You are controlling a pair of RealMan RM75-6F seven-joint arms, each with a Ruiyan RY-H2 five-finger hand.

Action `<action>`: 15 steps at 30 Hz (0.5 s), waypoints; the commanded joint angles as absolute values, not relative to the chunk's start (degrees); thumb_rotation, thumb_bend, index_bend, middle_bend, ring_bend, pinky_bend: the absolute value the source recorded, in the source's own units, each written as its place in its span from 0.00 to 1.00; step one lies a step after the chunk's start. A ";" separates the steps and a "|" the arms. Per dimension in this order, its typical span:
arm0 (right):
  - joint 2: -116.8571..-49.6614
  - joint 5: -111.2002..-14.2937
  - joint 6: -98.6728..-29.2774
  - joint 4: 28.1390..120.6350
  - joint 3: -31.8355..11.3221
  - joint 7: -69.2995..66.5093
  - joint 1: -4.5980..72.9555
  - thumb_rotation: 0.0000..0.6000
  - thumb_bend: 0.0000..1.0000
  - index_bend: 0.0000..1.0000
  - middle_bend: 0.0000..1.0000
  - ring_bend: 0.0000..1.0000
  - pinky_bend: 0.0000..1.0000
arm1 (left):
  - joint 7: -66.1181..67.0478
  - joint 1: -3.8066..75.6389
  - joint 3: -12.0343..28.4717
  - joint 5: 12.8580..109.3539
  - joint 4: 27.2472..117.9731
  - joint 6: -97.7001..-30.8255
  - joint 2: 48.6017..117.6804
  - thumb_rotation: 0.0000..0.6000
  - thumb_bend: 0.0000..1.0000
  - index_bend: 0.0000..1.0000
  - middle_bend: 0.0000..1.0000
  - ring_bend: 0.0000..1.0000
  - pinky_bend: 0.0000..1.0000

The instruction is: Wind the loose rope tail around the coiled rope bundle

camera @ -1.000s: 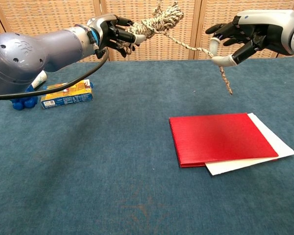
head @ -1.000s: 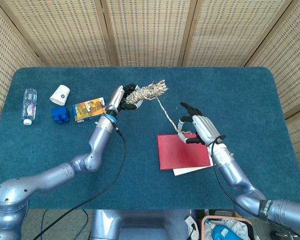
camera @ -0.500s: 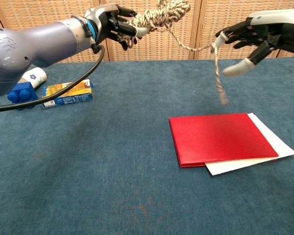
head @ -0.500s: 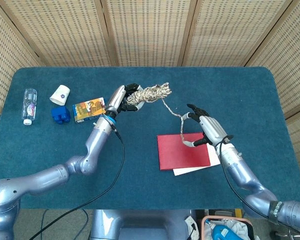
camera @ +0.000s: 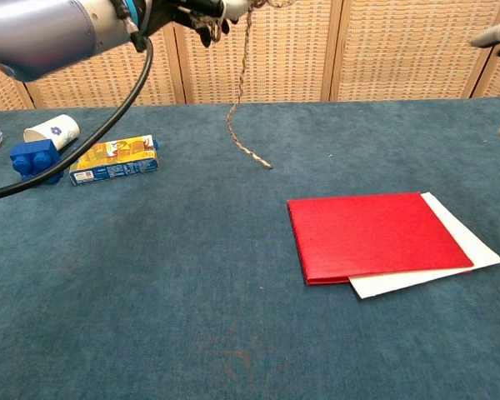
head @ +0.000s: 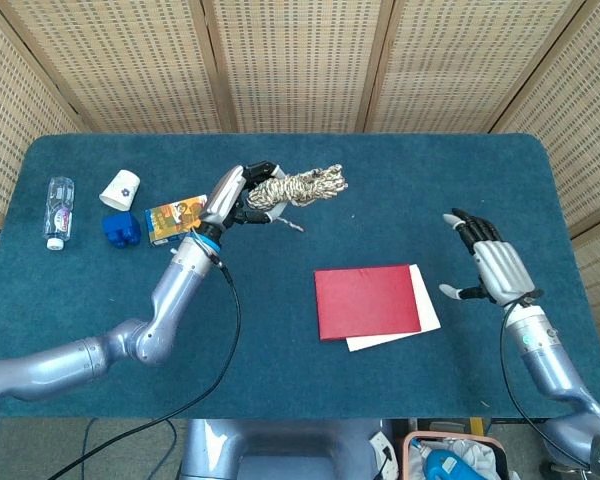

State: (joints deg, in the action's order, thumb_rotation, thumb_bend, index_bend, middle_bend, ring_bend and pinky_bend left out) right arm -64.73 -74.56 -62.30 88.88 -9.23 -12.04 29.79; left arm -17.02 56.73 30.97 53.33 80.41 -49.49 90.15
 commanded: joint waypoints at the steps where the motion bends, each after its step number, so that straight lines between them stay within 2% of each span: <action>1: -68.42 -80.08 -68.44 79.12 -5.62 -13.62 25.41 1.00 0.00 0.04 0.00 0.00 0.00 | -15.45 55.80 31.04 52.79 83.01 -50.59 88.27 1.00 0.56 0.81 0.61 0.53 0.63; 7: -71.04 -82.46 -74.17 71.58 -3.82 -12.74 21.43 1.00 0.00 0.04 0.00 0.00 0.00 | -13.73 54.77 31.00 52.43 87.41 -51.66 85.42 1.00 0.56 0.81 0.62 0.53 0.63; 15: -70.59 -83.71 -78.19 71.13 -2.87 -11.28 17.82 1.00 0.00 0.04 0.00 0.00 0.00 | -11.64 54.43 30.73 51.94 90.92 -52.04 82.56 1.00 0.56 0.81 0.62 0.53 0.63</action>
